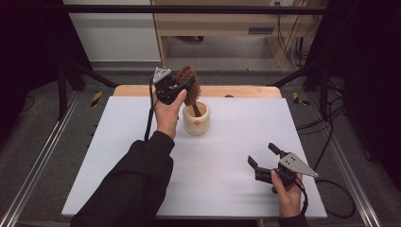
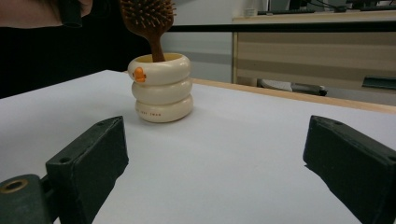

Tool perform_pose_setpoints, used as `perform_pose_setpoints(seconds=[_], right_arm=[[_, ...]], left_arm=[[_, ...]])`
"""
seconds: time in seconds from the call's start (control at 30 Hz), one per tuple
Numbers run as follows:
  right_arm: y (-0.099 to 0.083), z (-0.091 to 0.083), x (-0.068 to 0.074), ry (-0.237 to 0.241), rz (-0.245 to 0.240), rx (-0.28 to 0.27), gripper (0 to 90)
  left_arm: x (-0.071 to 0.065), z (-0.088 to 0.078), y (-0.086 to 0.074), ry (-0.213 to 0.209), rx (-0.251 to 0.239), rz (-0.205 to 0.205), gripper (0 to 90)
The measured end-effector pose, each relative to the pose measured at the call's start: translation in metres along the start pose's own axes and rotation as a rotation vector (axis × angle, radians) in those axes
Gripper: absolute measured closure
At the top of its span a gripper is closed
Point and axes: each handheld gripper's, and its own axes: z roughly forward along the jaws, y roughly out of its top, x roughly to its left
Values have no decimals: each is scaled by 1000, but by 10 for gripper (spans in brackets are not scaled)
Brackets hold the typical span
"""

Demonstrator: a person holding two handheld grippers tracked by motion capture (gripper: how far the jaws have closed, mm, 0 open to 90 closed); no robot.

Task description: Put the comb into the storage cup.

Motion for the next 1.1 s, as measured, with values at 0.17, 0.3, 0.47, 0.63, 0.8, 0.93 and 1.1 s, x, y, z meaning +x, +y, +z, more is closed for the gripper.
perform_pose_setpoints(seconds=[0.17, 0.3, 0.47, 0.63, 0.8, 0.93, 1.1], right_arm=[[0, 1, 0, 3, -3, 2, 67], [0, 0, 0, 2, 1, 1, 67], [-1, 1, 0, 5, 1, 2, 67], [-1, 1, 0, 6, 0, 4, 67], [-1, 1, 0, 6, 1, 4, 67], [-1, 1, 0, 6, 0, 4, 67], [-1, 1, 0, 6, 1, 3, 67]], left_arm=[[-1, 1, -1, 1, 1, 0, 498], [-1, 1, -2, -2, 3, -2, 498], [-1, 2, -3, -1, 4, -5, 497], [-1, 2, -5, 1, 5, -6, 497], [-1, 3, -7, 1, 10, -5, 497], [0, 3, -9, 2, 11, -14, 497], [1, 3, -11, 2, 11, -20, 497]])
